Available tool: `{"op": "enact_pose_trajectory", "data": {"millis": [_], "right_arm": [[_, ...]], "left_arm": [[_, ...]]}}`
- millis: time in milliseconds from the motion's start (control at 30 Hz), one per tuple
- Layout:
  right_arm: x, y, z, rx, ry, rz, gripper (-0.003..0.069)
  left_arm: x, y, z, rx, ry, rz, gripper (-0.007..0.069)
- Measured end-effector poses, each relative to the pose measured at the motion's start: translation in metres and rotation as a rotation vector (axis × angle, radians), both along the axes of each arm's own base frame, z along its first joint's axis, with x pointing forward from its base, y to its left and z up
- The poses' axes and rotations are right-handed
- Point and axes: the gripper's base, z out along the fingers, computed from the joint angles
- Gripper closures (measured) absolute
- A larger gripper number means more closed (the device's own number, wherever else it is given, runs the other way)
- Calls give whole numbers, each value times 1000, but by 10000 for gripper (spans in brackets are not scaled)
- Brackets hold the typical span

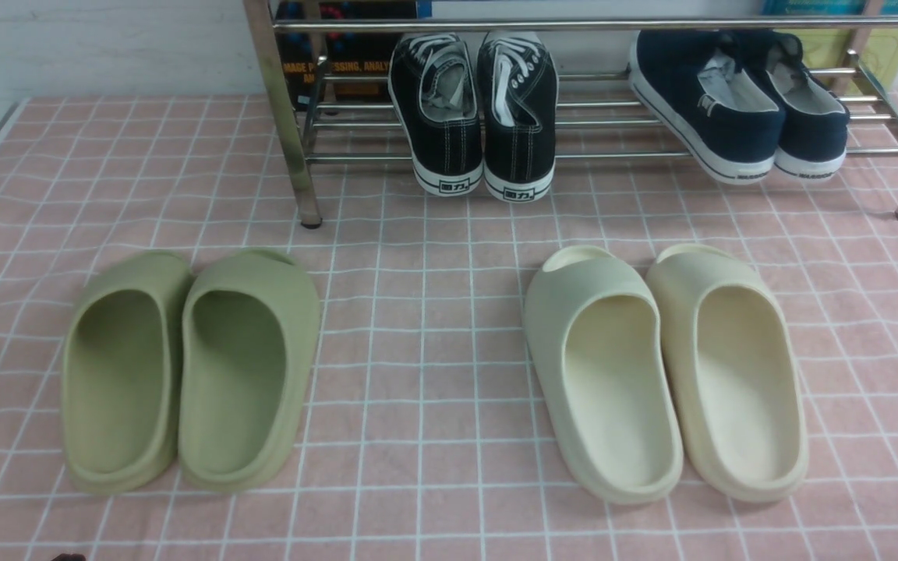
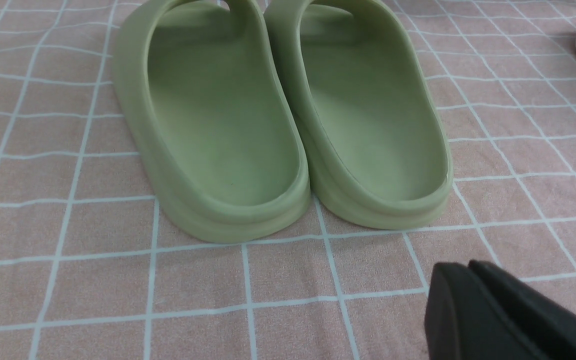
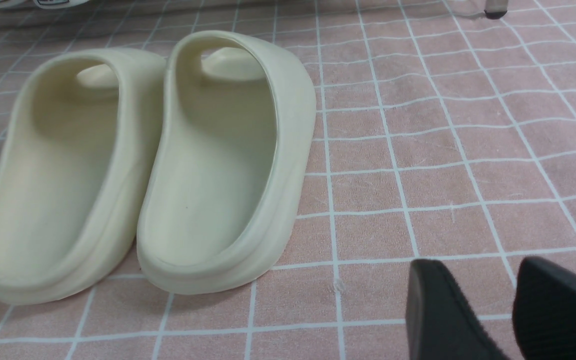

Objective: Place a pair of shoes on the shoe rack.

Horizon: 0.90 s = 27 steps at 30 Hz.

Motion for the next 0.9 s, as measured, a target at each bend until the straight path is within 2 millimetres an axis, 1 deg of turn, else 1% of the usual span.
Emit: {"op": "enact_pose_trajectory", "data": {"millis": [900], "right_arm": [[0,0,0,0,0,0,419]], "left_arm": [[0,0,0,0,0,0,565]]}}
